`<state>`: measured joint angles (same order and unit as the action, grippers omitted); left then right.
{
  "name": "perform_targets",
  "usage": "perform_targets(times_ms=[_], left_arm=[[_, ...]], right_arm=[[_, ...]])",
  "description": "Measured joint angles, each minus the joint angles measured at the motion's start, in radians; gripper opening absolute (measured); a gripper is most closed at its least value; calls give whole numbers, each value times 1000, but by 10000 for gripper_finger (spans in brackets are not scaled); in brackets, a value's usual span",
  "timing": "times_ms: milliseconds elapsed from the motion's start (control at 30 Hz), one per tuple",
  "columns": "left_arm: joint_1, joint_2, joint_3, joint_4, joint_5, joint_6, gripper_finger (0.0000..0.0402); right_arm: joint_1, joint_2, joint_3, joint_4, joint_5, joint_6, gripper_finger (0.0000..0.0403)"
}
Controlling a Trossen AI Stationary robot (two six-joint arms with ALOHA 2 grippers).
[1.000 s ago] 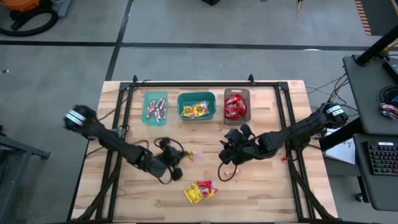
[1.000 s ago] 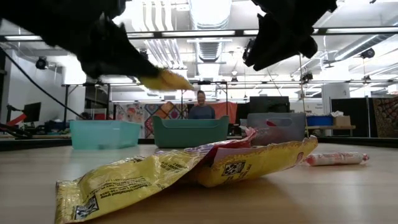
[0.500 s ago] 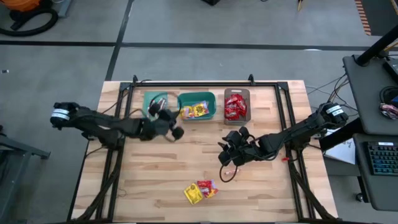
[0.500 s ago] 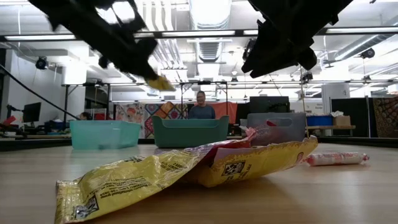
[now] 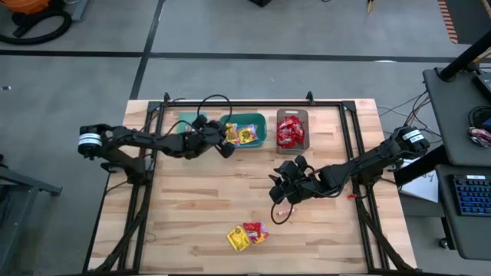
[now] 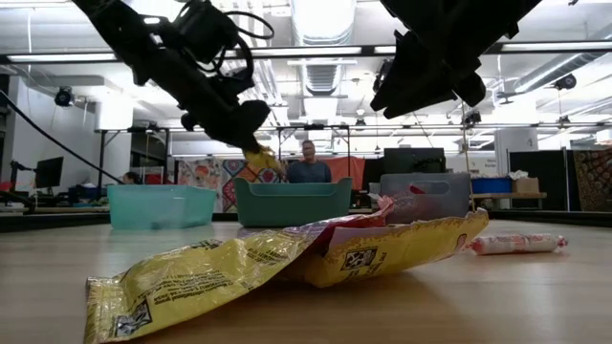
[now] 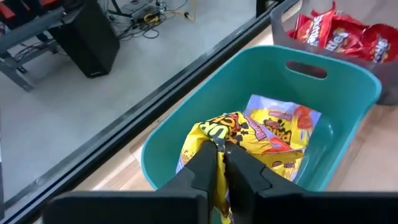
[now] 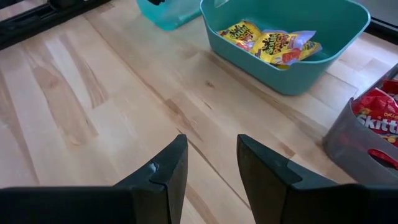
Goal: Sort candy
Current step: Put the yellow candy into the green bin, then put the white candy into the blue bin
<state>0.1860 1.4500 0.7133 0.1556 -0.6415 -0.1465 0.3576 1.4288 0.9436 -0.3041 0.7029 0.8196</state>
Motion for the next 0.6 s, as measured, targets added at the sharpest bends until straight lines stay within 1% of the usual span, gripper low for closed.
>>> perform_targets(times_ms=[200,400,467,533,600], left_arm=[[-4,-1,1,-6,0,3,59],[-29,-31,9,-20,6,-21,113],[-67,-54,10,-40,46,-41,125],[-129,-83,7,-51,73,-59,131],[-213,-106,-2,-52,77,-73,133]], right_arm=[[0,0,0,3,-4,0,130],[2,0,10,4,-82,6,130],[5,0,18,5,-155,-1,130],[11,0,18,3,-266,-20,130],[20,6,18,-6,-390,-72,130]])
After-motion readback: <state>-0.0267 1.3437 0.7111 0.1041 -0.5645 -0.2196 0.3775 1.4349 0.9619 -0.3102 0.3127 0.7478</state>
